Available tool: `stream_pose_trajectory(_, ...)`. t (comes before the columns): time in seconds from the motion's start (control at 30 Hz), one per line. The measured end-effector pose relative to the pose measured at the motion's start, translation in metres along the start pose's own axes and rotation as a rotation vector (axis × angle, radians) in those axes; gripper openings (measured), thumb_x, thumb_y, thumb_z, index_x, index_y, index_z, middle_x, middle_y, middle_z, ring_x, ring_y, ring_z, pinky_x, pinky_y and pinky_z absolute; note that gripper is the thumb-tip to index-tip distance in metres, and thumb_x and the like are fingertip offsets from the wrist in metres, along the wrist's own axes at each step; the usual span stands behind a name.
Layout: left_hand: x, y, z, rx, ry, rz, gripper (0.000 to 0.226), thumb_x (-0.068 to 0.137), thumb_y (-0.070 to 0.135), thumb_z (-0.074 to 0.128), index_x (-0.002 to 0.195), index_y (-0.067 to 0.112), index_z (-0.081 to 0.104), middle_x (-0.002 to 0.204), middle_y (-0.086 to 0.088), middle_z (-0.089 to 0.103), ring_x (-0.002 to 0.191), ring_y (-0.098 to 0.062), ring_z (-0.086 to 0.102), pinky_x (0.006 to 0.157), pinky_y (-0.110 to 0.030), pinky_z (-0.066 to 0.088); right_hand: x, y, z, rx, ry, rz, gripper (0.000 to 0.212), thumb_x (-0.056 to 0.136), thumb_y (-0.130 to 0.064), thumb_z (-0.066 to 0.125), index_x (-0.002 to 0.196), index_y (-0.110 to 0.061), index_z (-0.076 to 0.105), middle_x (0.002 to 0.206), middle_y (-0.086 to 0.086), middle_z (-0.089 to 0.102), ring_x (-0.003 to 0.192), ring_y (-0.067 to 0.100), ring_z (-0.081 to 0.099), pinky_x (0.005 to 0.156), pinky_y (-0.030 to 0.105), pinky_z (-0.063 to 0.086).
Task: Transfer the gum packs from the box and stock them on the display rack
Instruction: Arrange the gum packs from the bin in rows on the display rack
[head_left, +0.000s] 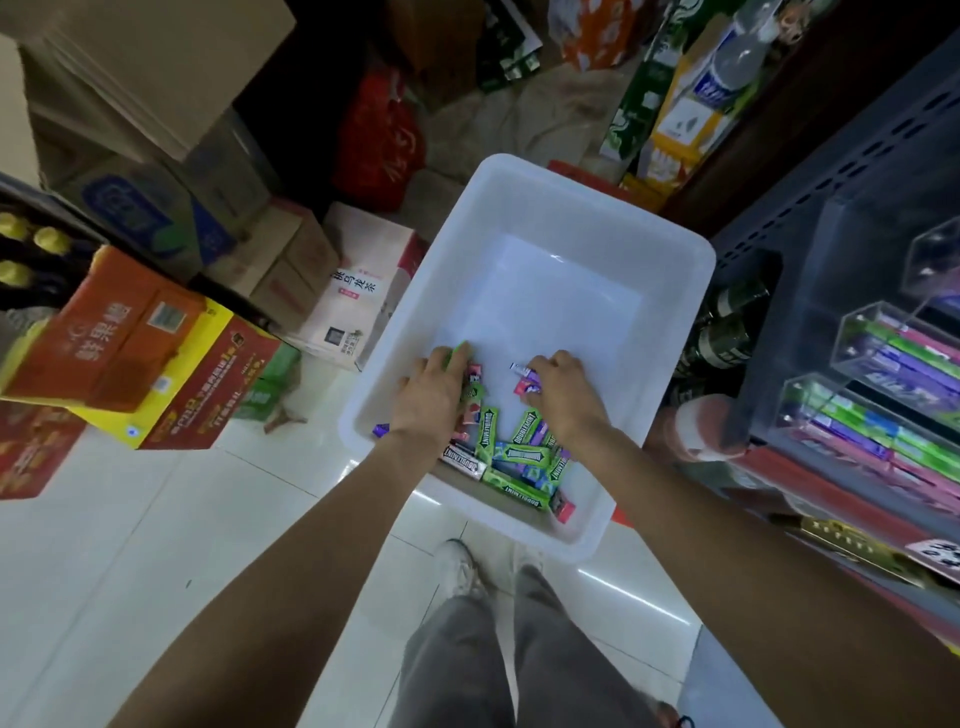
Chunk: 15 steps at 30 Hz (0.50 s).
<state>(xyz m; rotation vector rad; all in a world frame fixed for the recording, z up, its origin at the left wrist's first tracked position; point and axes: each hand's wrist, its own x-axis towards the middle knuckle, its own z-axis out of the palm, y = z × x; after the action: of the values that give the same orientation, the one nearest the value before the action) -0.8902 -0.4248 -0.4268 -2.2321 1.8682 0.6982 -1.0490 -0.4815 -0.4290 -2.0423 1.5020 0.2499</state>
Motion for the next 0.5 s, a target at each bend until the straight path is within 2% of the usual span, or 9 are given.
stream_pose_trajectory(0.13, 0.011, 0.010, 0.005, 0.074, 0.087, -0.048, 0.069, 0.090, 0.008, 0.058, 0.145, 0.017, 0.018, 0.135, -0.008, 0.040, 0.118, -0.029, 0.044, 0.087, -0.039, 0.044, 0.004, 0.002, -0.007, 0.024, -0.019, 0.057, 0.051, 0.090, -0.026, 0.061, 0.134, -0.012, 0.041, 0.128, 0.015, 0.037, 0.124, 0.030, 0.034, 0.098, 0.037, 0.039)
stream_pose_trajectory(0.23, 0.016, 0.013, 0.007, 0.088, 0.103, -0.039, 0.052, 0.091, 0.009, 0.056, 0.136, 0.012, 0.031, 0.130, -0.010, 0.042, 0.117, -0.028, 0.044, 0.089, -0.037, 0.043, 0.007, 0.002, -0.008, -0.013, -0.067, 0.062, 0.055, 0.085, -0.017, 0.067, 0.132, -0.010, 0.039, 0.127, 0.016, 0.038, 0.120, 0.032, 0.037, 0.094, 0.037, 0.040)
stream_pose_trajectory(0.3, 0.017, 0.011, 0.006, 0.126, 0.148, -0.009, 0.044, 0.087, 0.009, 0.063, 0.127, 0.009, 0.044, 0.121, -0.012, 0.048, 0.108, -0.029, 0.049, 0.084, -0.035, 0.045, 0.010, 0.002, -0.008, -0.026, -0.053, 0.067, 0.051, 0.086, -0.016, 0.066, 0.129, -0.007, 0.040, 0.126, 0.016, 0.042, 0.117, 0.033, 0.041, 0.093, 0.037, 0.039)
stream_pose_trajectory(0.37, 0.018, 0.009, 0.009, 0.195, 0.232, 0.038, 0.046, 0.061, 0.012, 0.085, 0.102, 0.009, 0.063, 0.095, -0.011, 0.059, 0.082, -0.027, 0.059, 0.064, -0.032, 0.049, 0.011, 0.001, -0.010, -0.029, -0.014, 0.070, 0.045, 0.089, -0.018, 0.062, 0.127, -0.004, 0.043, 0.125, 0.016, 0.044, 0.116, 0.032, 0.042, 0.092, 0.036, 0.040)
stream_pose_trajectory(0.4, 0.019, 0.010, 0.009, 0.223, 0.249, 0.041, 0.048, 0.047, 0.014, 0.090, 0.089, 0.010, 0.067, 0.083, -0.009, 0.060, 0.069, -0.025, 0.059, 0.054, -0.030, 0.048, 0.012, 0.000, -0.012, -0.023, 0.008, 0.073, 0.042, 0.090, -0.018, 0.060, 0.126, -0.004, 0.044, 0.125, 0.016, 0.045, 0.115, 0.032, 0.043, 0.091, 0.036, 0.040)
stream_pose_trajectory(0.43, 0.020, 0.012, 0.006, 0.231, 0.248, 0.027, 0.048, 0.042, 0.015, 0.091, 0.083, 0.011, 0.067, 0.077, -0.008, 0.060, 0.064, -0.024, 0.058, 0.051, -0.028, 0.046, 0.012, 0.000, -0.013, -0.008, 0.023, 0.075, 0.040, 0.091, -0.018, 0.059, 0.125, -0.003, 0.045, 0.124, 0.016, 0.046, 0.115, 0.032, 0.044, 0.090, 0.035, 0.041)
stream_pose_trajectory(0.47, 0.020, 0.012, 0.006, 0.225, 0.248, 0.007, 0.045, 0.047, 0.015, 0.090, 0.085, 0.010, 0.066, 0.079, -0.009, 0.061, 0.067, -0.025, 0.059, 0.055, -0.029, 0.047, 0.013, -0.001, -0.015, 0.021, 0.032, 0.080, 0.039, 0.091, -0.018, 0.059, 0.124, -0.003, 0.046, 0.123, 0.017, 0.047, 0.115, 0.032, 0.045, 0.090, 0.035, 0.041)
stream_pose_trajectory(0.5, 0.020, 0.013, 0.005, 0.191, 0.226, -0.021, 0.039, 0.062, 0.014, 0.083, 0.095, 0.008, 0.063, 0.090, -0.011, 0.061, 0.078, -0.028, 0.060, 0.064, -0.033, 0.048, 0.012, -0.001, -0.017, 0.063, 0.040, 0.087, 0.038, 0.090, -0.018, 0.059, 0.123, -0.003, 0.048, 0.122, 0.017, 0.048, 0.114, 0.032, 0.046, 0.089, 0.036, 0.041)
